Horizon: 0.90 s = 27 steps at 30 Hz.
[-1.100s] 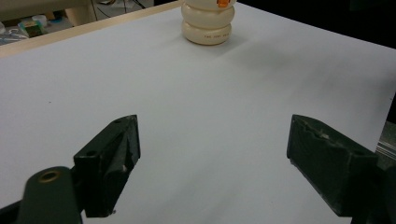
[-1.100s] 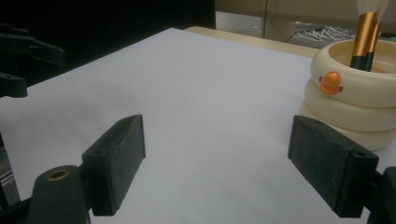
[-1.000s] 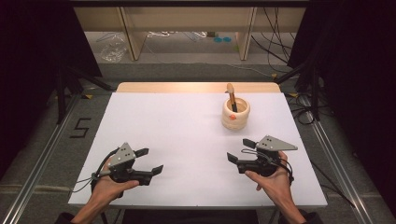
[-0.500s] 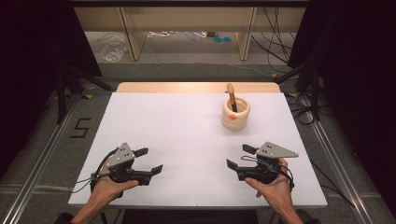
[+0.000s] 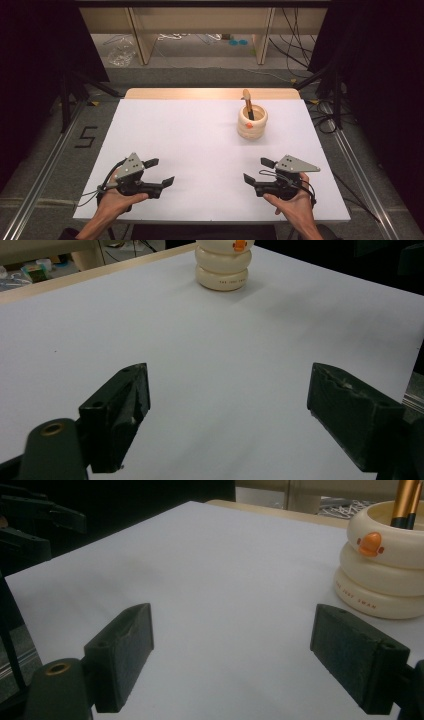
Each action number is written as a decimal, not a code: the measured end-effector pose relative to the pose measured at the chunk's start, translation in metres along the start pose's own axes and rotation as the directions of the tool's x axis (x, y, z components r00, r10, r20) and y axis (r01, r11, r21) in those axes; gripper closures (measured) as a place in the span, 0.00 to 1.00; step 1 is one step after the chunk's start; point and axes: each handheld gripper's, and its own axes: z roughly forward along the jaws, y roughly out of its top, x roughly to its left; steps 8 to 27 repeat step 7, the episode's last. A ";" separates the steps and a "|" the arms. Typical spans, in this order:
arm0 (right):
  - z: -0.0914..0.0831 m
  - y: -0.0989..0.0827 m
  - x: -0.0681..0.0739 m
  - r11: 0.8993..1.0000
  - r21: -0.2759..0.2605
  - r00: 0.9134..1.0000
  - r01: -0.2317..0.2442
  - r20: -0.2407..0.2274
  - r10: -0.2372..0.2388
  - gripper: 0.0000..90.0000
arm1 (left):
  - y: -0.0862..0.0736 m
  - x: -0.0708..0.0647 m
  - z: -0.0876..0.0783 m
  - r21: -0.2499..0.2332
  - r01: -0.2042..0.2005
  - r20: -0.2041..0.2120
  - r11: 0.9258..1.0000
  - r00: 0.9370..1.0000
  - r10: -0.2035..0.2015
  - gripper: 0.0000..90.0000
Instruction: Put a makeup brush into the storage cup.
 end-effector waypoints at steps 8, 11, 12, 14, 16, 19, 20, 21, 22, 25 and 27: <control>-0.001 0.000 -0.001 1.000 -0.003 1.000 -0.004 0.002 0.004 0.20 | 0.000 0.000 0.000 -0.004 0.002 0.001 1.000 1.000 -0.002 0.19; -0.001 0.000 -0.001 1.000 -0.003 1.000 -0.004 0.002 0.004 0.20 | 0.000 0.000 0.000 -0.004 0.002 0.001 1.000 1.000 -0.002 0.19; -0.001 0.000 -0.001 1.000 -0.003 1.000 -0.004 0.002 0.004 0.20 | 0.000 0.000 0.000 -0.004 0.002 0.001 1.000 1.000 -0.002 0.19; -0.001 0.000 -0.001 1.000 -0.003 1.000 -0.004 0.002 0.004 0.20 | 0.000 0.000 0.000 -0.004 0.002 0.001 1.000 1.000 -0.002 0.19; -0.001 0.000 -0.001 1.000 -0.003 1.000 -0.004 0.002 0.004 0.20 | 0.000 0.000 0.000 -0.004 0.002 0.001 1.000 1.000 -0.002 0.19; -0.001 0.000 -0.001 1.000 -0.003 1.000 -0.004 0.002 0.004 0.20 | 0.000 0.000 0.000 -0.004 0.002 0.001 1.000 1.000 -0.002 0.19; -0.001 0.000 -0.001 1.000 -0.003 1.000 -0.004 0.002 0.004 0.20 | 0.000 0.000 0.000 -0.004 0.002 0.001 1.000 1.000 -0.002 0.19; -0.001 0.000 -0.001 1.000 -0.003 1.000 -0.004 0.002 0.004 0.20 | 0.000 0.000 0.000 -0.004 0.002 0.001 1.000 1.000 -0.002 0.19; -0.001 0.000 -0.001 1.000 -0.003 1.000 -0.004 0.002 0.004 0.20 | 0.000 0.000 0.000 -0.004 0.002 0.001 1.000 1.000 -0.002 0.19; -0.001 0.000 -0.001 1.000 -0.003 1.000 -0.004 0.002 0.004 0.20 | 0.000 0.000 0.000 -0.004 0.002 0.001 1.000 1.000 -0.002 0.19; -0.001 0.000 -0.001 1.000 -0.003 1.000 -0.004 0.002 0.004 0.20 | 0.000 0.000 0.000 -0.004 0.002 0.001 1.000 1.000 -0.002 0.19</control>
